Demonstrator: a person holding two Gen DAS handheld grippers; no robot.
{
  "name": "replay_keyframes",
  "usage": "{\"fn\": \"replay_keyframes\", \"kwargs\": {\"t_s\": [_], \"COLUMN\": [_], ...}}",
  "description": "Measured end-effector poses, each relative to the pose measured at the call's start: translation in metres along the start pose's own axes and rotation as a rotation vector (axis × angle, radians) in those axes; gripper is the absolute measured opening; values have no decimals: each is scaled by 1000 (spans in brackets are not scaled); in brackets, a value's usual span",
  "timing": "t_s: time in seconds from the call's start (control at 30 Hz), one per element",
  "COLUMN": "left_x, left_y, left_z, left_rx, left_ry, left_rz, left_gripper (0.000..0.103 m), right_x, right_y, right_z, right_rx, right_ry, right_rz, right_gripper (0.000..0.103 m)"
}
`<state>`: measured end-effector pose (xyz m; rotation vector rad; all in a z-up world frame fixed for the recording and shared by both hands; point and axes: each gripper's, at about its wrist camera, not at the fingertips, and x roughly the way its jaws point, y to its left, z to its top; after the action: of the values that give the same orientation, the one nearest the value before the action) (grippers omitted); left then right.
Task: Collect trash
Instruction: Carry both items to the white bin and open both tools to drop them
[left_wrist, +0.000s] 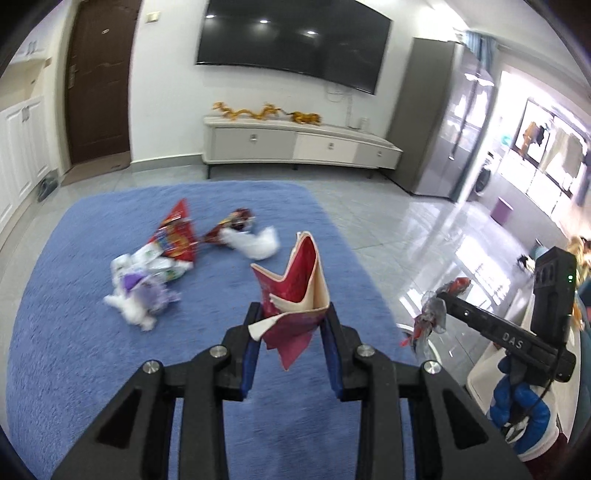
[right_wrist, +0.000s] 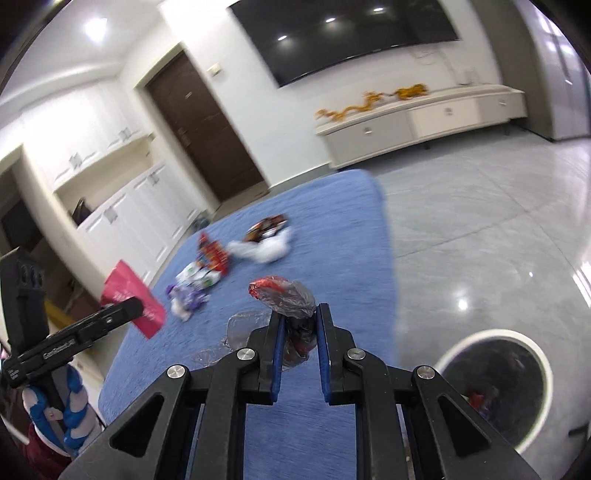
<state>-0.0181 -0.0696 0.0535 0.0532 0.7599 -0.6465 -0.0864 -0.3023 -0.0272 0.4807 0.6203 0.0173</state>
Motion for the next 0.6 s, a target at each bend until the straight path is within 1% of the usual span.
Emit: {"fn": "replay_keyframes", "kwargs": {"t_s": [0.2,0.3,0.43,0.5,0.6], "left_x": [27,49,88,109,132], "left_y": [-59,-93,-139,-159,-184], "left_z": [14,15,10,4,-6], "left_rx": [96,153,220,243,275], "left_ry": [41,83,168,222,280], "left_rz": [-76,-119,-161,-196,-226], "left_gripper": [30,30,30,30,30], "right_x": [-32,-43,-44,-41,-32], "right_y": [-55,-85,-125,-144,-172], "right_z": [0,-3,-12,-20,-34], "right_rx": [85,119,175,214,273], "right_ry": [-66,-80,-54,-28,18], "right_rz": [-92,-165,-247,-272,-298], "right_gripper": [16,16,17,18,19]}}
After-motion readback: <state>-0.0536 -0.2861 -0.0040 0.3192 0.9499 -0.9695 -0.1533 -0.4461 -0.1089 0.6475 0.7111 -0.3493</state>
